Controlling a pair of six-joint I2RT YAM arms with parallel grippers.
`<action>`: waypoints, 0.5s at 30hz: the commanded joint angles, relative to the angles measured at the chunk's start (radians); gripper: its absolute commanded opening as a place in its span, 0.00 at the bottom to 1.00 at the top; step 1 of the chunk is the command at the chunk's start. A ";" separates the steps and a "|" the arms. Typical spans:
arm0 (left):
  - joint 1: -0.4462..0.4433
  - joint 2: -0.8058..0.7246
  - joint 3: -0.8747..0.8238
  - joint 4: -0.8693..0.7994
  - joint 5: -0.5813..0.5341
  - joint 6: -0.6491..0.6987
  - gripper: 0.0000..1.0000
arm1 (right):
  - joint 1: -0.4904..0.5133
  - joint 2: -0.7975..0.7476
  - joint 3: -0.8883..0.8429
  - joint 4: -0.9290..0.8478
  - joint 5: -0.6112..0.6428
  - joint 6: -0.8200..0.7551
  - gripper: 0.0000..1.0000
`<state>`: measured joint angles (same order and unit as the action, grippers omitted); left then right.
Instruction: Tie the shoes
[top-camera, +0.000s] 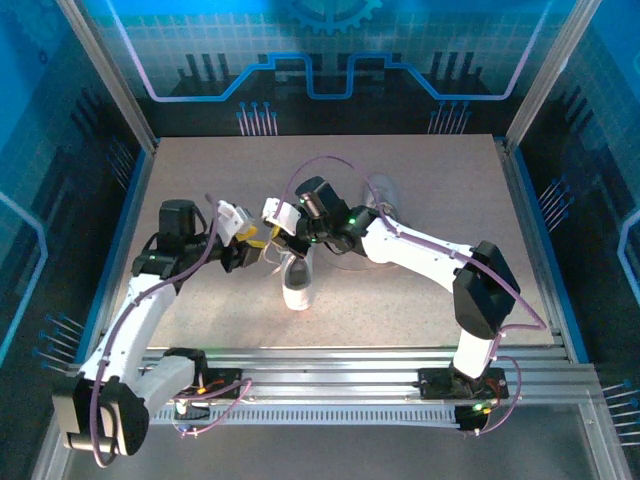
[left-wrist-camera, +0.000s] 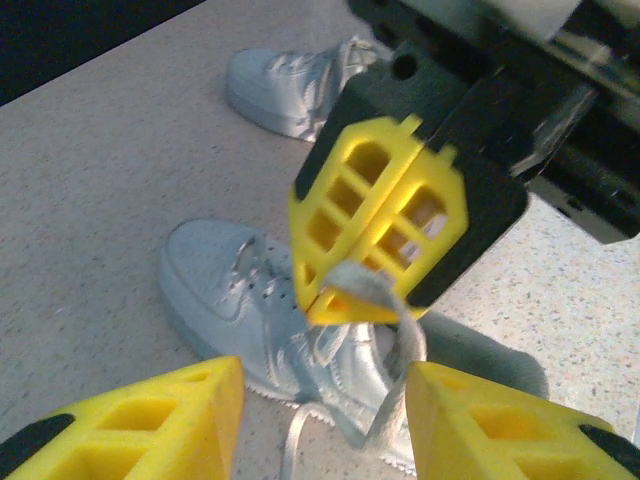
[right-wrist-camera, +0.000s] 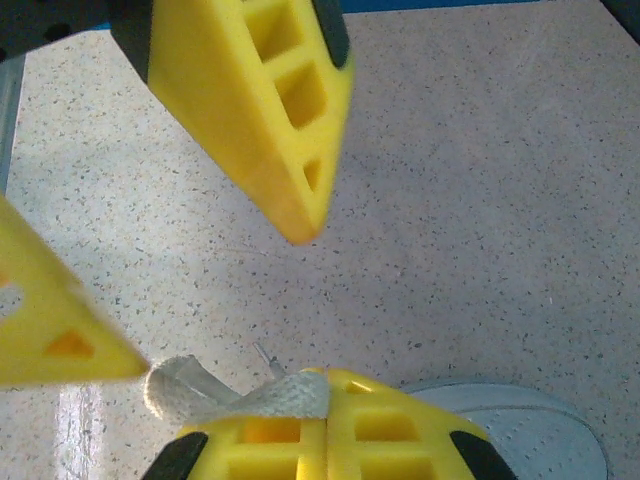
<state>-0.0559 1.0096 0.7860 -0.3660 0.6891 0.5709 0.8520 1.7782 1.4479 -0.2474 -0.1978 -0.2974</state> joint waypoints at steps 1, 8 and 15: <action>-0.029 0.014 -0.007 0.077 0.051 0.002 0.48 | -0.002 -0.023 0.045 -0.045 -0.006 -0.017 0.00; -0.061 0.094 0.035 0.019 0.011 0.051 0.32 | -0.002 -0.011 0.064 -0.063 -0.018 -0.018 0.00; -0.064 0.079 0.055 0.009 0.001 0.047 0.00 | -0.053 -0.053 -0.030 0.067 -0.111 0.078 0.32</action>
<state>-0.1078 1.0996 0.8135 -0.3332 0.6926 0.5945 0.8318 1.7760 1.4612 -0.2890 -0.2192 -0.2832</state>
